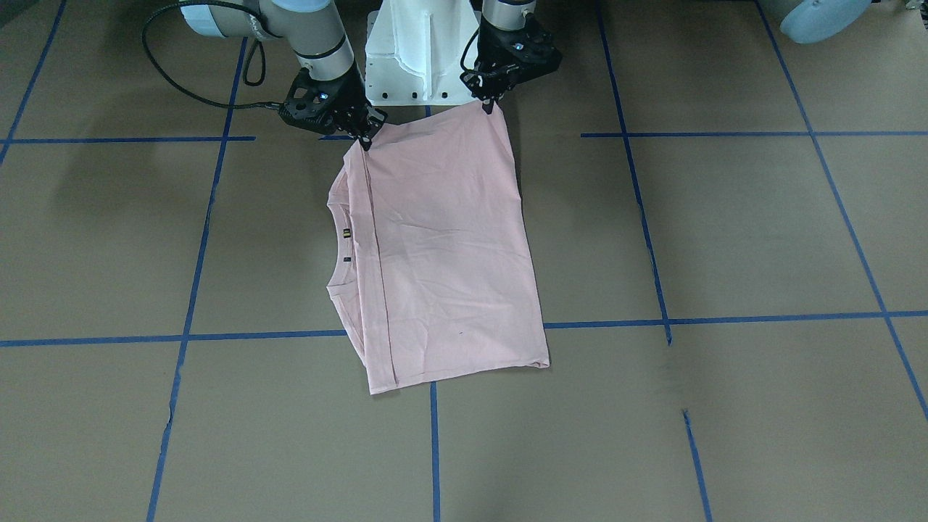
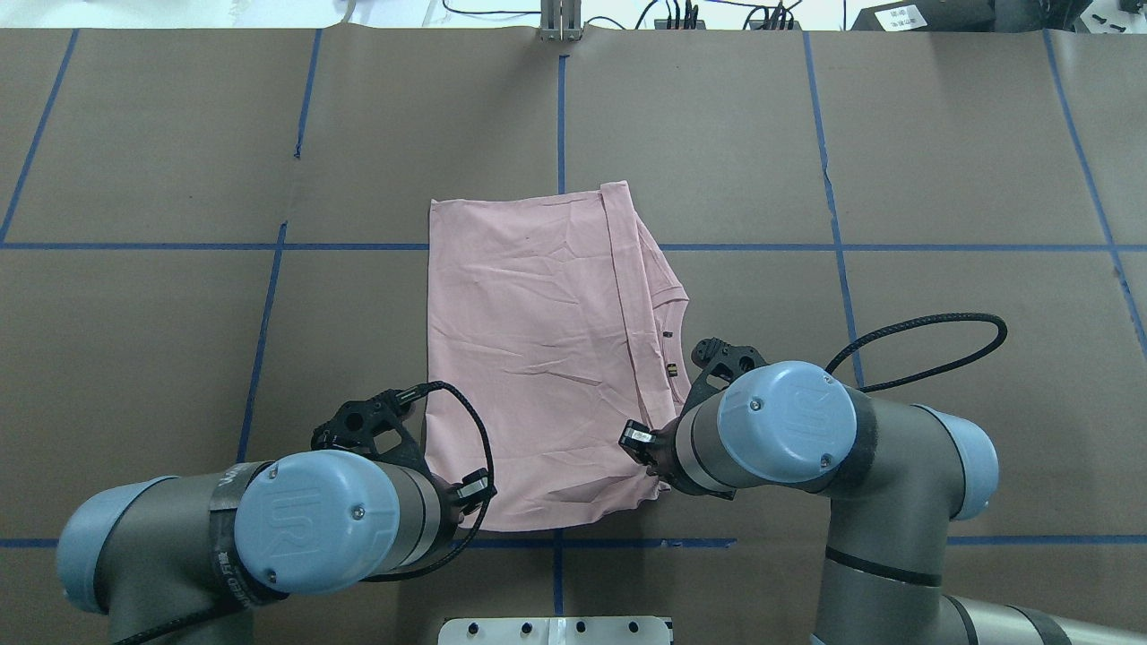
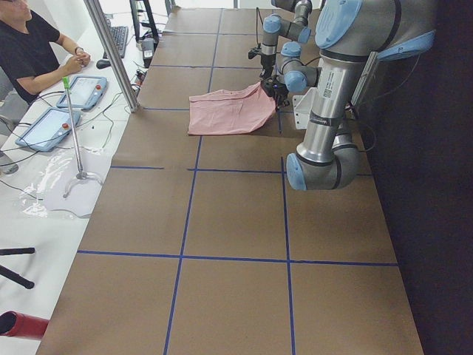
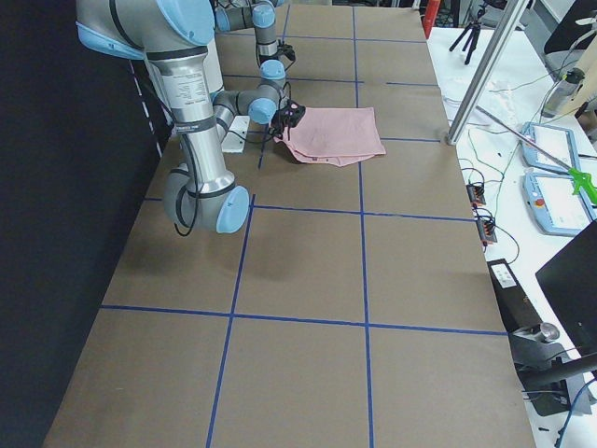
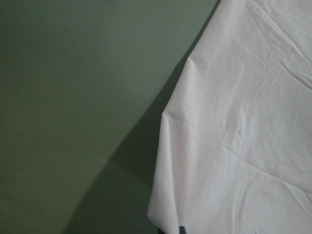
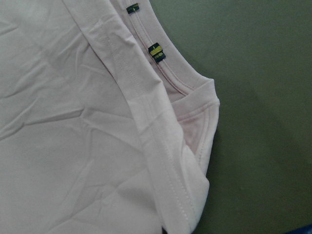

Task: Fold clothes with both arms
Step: 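Lift the near edge with both grippers and fold it toward the collar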

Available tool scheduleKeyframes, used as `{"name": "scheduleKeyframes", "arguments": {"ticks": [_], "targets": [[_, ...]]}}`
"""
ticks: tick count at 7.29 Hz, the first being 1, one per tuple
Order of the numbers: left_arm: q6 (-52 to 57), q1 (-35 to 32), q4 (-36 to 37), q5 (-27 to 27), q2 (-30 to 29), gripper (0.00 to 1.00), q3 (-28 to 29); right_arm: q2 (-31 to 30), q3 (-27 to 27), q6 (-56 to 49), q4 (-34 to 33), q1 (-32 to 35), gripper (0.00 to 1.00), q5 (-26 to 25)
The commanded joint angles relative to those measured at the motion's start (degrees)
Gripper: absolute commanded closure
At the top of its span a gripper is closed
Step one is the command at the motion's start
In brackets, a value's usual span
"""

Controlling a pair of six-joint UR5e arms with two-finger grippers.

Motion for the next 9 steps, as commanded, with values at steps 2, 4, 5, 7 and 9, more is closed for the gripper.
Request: {"name": "scheduleKeyframes", "arguments": {"ticks": [2, 4, 5, 7, 9], "targets": [[0.0, -2.1, 0.2, 0.0, -0.4, 1.0, -0.5, 0.6, 0.0, -1.8, 0.2, 1.4, 1.0, -0.7], [0.0, -5.2, -3.5, 0.0, -0.7, 1.0, 3.1, 3.8, -4.7, -3.5, 3.0, 5.2, 1.0, -0.7], [0.0, -7.2, -7.5, 0.0, -0.7, 1.0, 6.0, 5.7, -9.0, -3.6, 5.9, 6.4, 1.0, -0.7], [0.0, -9.5, -9.6, 0.0, -0.8, 1.0, 7.2, 7.8, -15.5, -4.1, 11.4, 9.1, 1.0, -0.7], [3.0, -17.0, -16.6, -0.1, -3.9, 1.0, 13.8, 14.2, -23.8, -4.8, 13.2, 15.1, 1.0, -0.3]]}}
